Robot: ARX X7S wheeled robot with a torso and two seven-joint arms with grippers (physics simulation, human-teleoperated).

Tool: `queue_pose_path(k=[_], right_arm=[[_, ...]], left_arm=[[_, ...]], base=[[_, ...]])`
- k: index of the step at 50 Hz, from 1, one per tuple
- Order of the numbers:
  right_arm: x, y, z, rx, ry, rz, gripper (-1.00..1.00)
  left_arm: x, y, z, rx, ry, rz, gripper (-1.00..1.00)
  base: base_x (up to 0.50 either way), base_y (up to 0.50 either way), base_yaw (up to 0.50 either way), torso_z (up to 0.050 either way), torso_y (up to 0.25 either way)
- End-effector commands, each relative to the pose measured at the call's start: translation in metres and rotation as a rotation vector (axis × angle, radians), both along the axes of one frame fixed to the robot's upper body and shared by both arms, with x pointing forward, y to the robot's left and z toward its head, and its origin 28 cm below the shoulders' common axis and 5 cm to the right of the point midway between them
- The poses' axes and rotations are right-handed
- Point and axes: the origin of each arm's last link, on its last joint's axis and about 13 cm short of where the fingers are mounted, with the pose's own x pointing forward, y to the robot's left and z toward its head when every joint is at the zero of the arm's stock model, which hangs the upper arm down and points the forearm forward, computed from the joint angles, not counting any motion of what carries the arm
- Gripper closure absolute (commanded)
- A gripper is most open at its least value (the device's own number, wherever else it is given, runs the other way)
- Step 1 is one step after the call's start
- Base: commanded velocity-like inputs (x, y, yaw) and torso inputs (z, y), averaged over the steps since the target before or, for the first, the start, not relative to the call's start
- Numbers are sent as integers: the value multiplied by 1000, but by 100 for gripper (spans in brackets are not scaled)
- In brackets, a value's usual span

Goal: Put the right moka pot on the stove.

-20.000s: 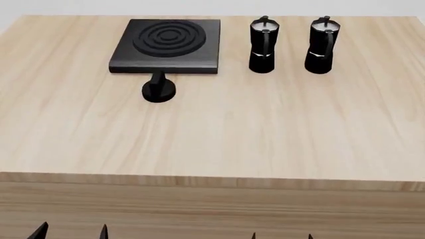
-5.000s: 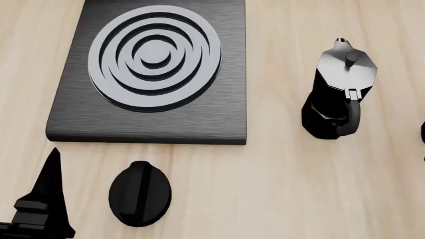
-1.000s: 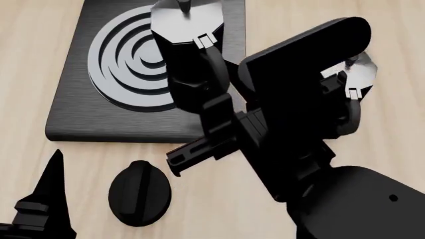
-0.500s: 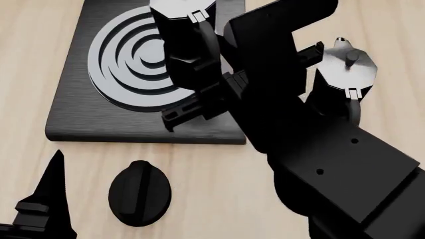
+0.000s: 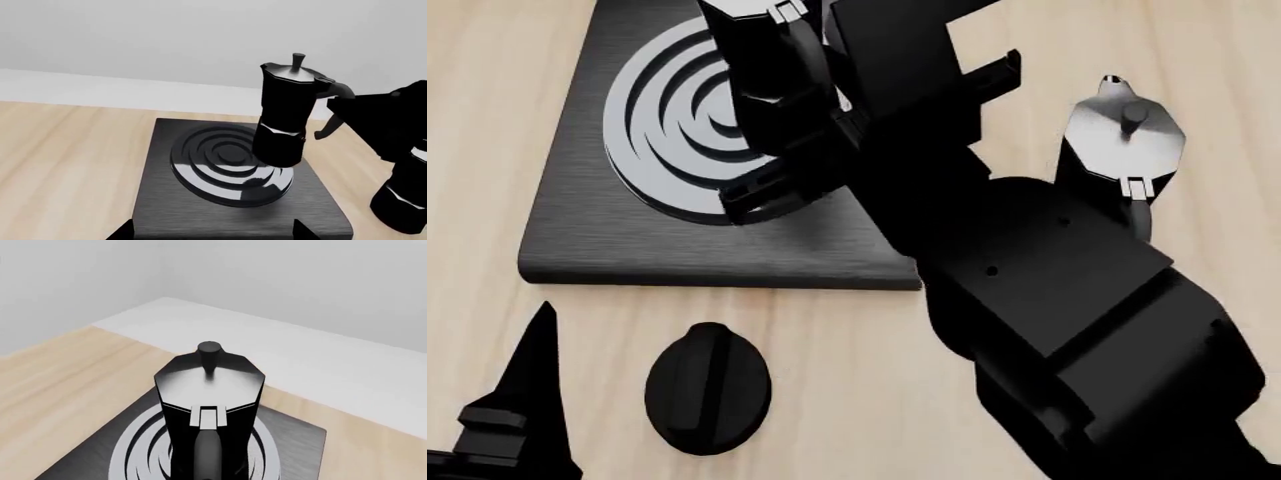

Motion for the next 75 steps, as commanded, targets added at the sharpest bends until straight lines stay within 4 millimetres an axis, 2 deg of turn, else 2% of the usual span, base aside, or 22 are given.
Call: queue_pose_path(k=[1,27,44,59,75], right_arm=[[16,10,10,-2,-39,3,100],[46,27,5,-25,-22,23,100],[67,33,-7,-11,0,46,100],[74,42,-16,-13,12,93,100],[76,43,-28,-11,40,89,100]], left_arm=[[0,0,1,-1,0,-2,-100],[0,0,0,-1,0,-5,-100],[0,0,0,-1,2,-5,-100],[0,0,0,-3,3,-3,-100],[0,0,0,-2,4,-3,-100]], base=[[0,0,0,0,0],[0,0,0,0,1],[0,0,0,0,1],[0,0,0,0,1],[1,0,2,0,0]])
